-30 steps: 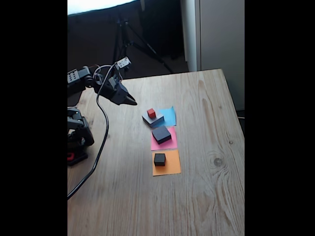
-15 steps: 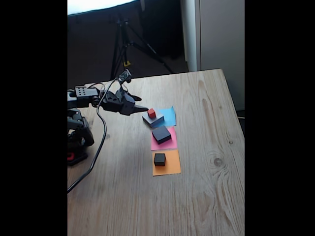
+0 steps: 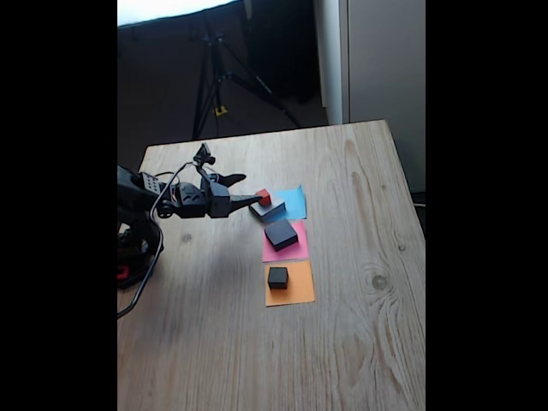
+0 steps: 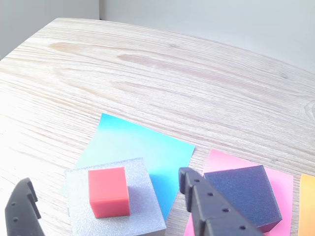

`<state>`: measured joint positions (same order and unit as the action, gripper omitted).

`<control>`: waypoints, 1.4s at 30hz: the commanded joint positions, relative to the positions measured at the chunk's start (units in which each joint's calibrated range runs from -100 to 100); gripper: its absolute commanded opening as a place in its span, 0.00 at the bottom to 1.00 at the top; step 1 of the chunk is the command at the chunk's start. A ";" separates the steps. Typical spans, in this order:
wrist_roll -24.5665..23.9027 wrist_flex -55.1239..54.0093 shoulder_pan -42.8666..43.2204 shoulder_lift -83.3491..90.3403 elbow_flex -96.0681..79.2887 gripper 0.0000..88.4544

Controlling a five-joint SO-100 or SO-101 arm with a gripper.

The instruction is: Tower of hanoi

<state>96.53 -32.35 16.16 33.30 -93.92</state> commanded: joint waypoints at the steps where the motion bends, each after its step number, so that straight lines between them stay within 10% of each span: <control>1: -2.38 -7.27 -0.82 -4.99 0.10 0.40; 42: -2.88 -45.23 5.53 -53.67 14.28 0.38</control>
<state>93.92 -73.98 20.29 -19.37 -80.53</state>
